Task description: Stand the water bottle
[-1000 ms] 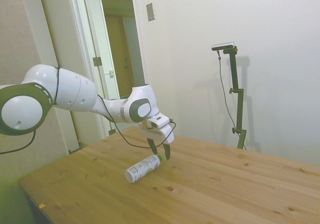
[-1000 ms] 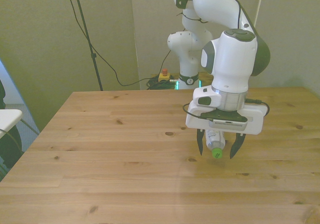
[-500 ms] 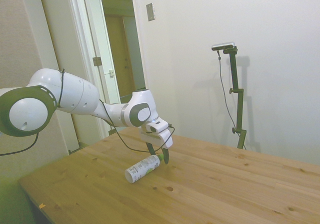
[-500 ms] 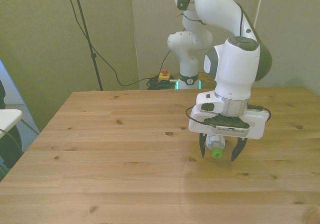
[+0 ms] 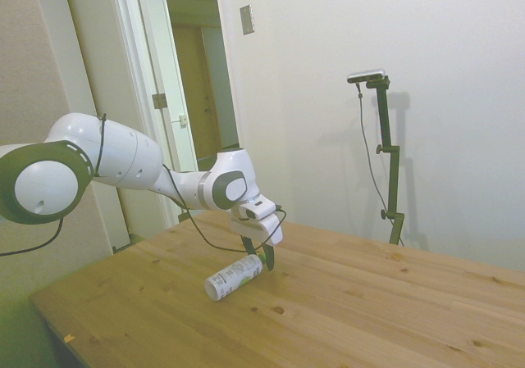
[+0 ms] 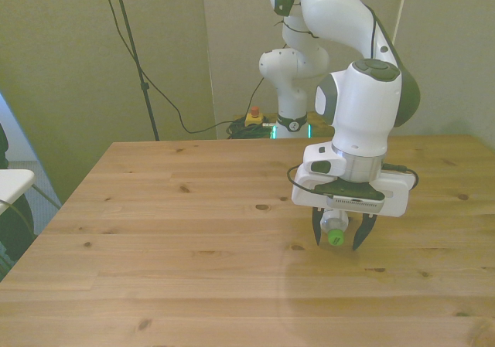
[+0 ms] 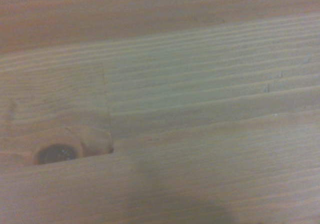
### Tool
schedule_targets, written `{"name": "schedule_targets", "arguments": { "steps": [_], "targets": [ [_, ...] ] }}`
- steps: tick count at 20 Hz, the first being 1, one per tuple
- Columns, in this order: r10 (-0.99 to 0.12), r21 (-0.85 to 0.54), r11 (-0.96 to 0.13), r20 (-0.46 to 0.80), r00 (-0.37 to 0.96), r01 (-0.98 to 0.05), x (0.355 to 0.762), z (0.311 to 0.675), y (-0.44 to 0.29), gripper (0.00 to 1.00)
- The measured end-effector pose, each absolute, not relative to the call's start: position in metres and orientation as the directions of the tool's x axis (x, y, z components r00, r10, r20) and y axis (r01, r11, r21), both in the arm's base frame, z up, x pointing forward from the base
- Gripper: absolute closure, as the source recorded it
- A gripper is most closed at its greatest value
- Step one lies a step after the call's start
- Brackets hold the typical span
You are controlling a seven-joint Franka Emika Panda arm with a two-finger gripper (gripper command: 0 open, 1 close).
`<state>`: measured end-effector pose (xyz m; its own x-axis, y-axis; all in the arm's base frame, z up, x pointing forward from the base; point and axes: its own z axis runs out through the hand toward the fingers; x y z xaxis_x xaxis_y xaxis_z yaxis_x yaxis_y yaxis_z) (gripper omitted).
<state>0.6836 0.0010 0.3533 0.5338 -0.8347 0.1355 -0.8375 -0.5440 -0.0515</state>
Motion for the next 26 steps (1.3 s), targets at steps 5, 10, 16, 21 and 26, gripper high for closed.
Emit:
{"name": "schedule_targets", "arguments": {
  "steps": [5, 10, 16, 21, 26],
  "targets": [
    [-0.839, -0.057, -0.536, 0.139, 0.525, -0.842, 0.684, 0.353, -0.001, 1.00],
    [-0.844, -0.058, -0.528, 0.141, 0.517, -0.847, 0.684, 0.353, -0.004, 1.00],
    [-0.856, -0.077, -0.509, 0.151, 0.494, -0.857, 0.684, 0.364, -0.007, 1.00],
    [-0.871, -0.157, -0.481, 0.192, 0.451, -0.862, 0.680, 0.415, -0.009, 1.00],
    [-0.869, -0.270, -0.452, 0.347, 0.353, -0.850, 0.666, 0.473, -0.011, 1.00]
  ]
}}
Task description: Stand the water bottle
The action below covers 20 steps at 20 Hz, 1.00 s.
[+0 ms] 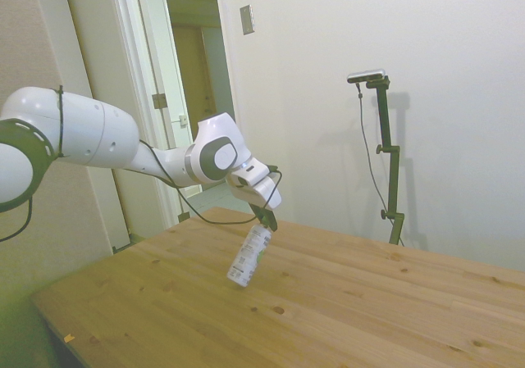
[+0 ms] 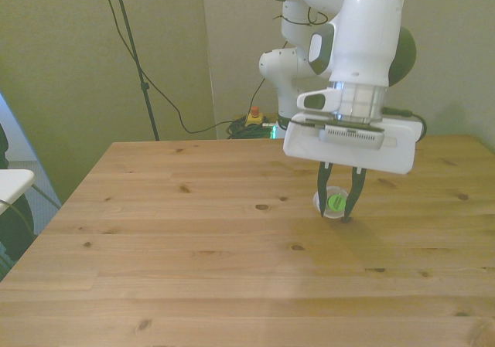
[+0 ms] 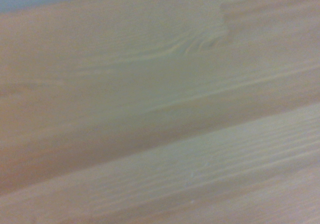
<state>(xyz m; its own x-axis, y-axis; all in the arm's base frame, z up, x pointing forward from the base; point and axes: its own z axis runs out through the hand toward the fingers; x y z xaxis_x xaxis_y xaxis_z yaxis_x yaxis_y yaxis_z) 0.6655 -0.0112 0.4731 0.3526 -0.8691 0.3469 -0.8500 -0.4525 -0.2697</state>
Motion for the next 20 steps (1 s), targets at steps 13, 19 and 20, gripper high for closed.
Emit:
{"name": "schedule_targets", "arguments": {
  "steps": [13, 19, 20],
  "targets": [
    [-0.831, -0.586, -0.364, 0.555, -0.031, -0.724, 0.634, 0.500, -0.013, 1.00],
    [-0.810, -0.627, -0.342, 0.575, -0.119, -0.700, 0.641, 0.474, -0.016, 1.00],
    [-0.804, -0.628, -0.342, 0.581, -0.129, -0.699, 0.643, 0.470, -0.017, 1.00]
  ]
}}
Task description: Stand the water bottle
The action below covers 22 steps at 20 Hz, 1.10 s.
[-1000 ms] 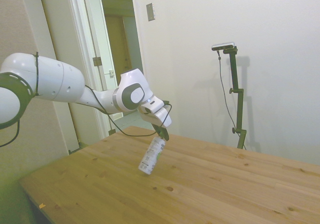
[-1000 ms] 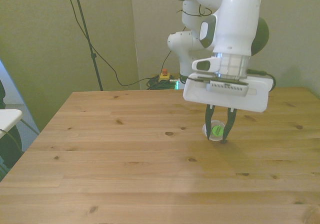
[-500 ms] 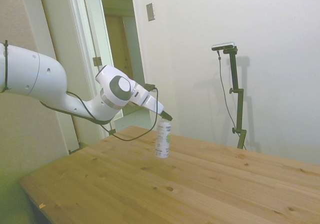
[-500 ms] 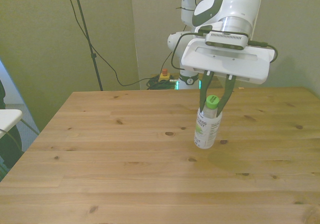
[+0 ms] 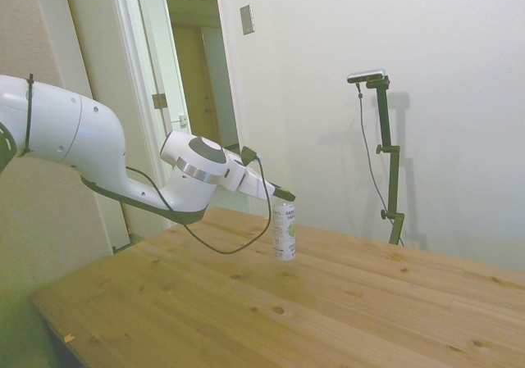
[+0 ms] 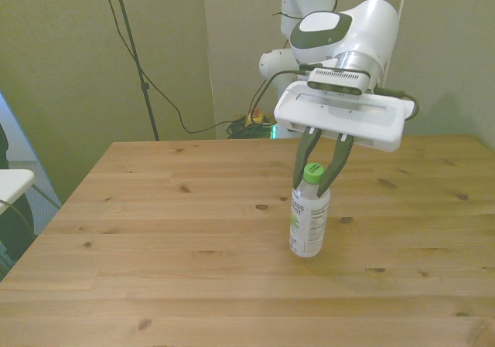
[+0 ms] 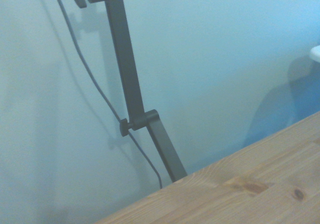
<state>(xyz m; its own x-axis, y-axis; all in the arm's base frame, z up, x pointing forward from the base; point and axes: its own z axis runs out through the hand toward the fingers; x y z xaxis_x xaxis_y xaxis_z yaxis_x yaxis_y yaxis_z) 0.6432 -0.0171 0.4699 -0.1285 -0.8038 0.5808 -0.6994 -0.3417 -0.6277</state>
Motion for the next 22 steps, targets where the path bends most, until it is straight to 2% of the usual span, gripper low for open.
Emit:
{"name": "schedule_targets", "arguments": {
  "steps": [9, 10, 22],
  "targets": [
    [-0.796, -0.634, -0.314, 0.581, -0.168, -0.707, 0.654, 0.441, -0.026, 1.00],
    [-0.796, -0.634, -0.314, 0.582, -0.168, -0.707, 0.655, 0.441, -0.026, 0.00],
    [-0.799, -0.628, -0.309, 0.579, -0.164, -0.714, 0.656, 0.434, -0.026, 0.00]
  ]
}}
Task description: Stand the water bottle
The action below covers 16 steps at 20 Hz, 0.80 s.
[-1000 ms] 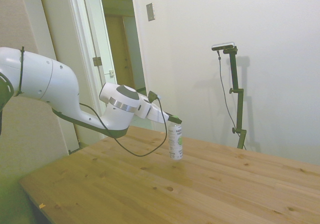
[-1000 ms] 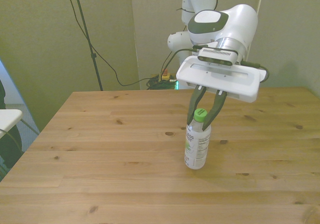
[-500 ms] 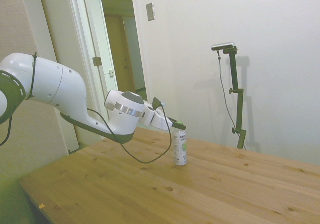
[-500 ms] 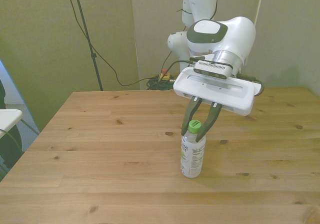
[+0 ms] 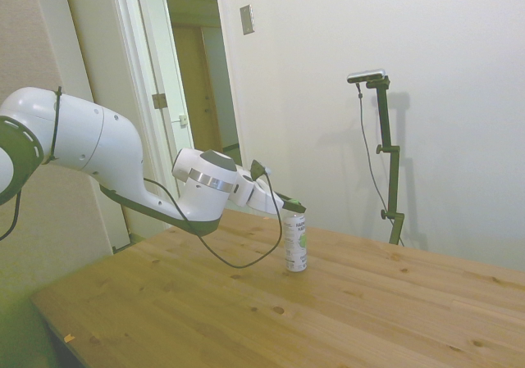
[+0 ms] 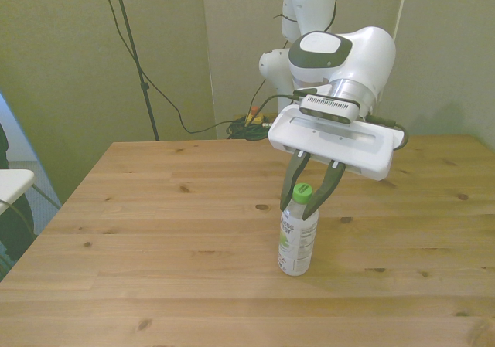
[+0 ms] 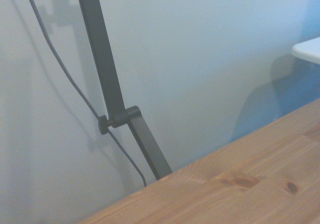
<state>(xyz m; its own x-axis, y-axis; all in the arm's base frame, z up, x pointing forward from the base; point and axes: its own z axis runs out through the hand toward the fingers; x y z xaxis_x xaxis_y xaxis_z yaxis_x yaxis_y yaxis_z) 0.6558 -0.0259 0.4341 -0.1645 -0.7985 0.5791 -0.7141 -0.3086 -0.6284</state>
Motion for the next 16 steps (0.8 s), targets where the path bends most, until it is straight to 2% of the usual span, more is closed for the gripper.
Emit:
{"name": "schedule_targets", "arguments": {
  "steps": [5, 10, 16],
  "targets": [
    [-0.814, -0.638, -0.286, 0.555, -0.169, -0.715, 0.653, 0.437, -0.022, 0.00],
    [-0.836, -0.640, -0.276, 0.529, -0.150, -0.717, 0.634, 0.471, -0.020, 0.00],
    [-0.870, -0.557, -0.305, 0.492, -0.012, -0.772, 0.591, 0.490, -0.005, 0.00]
  ]
}}
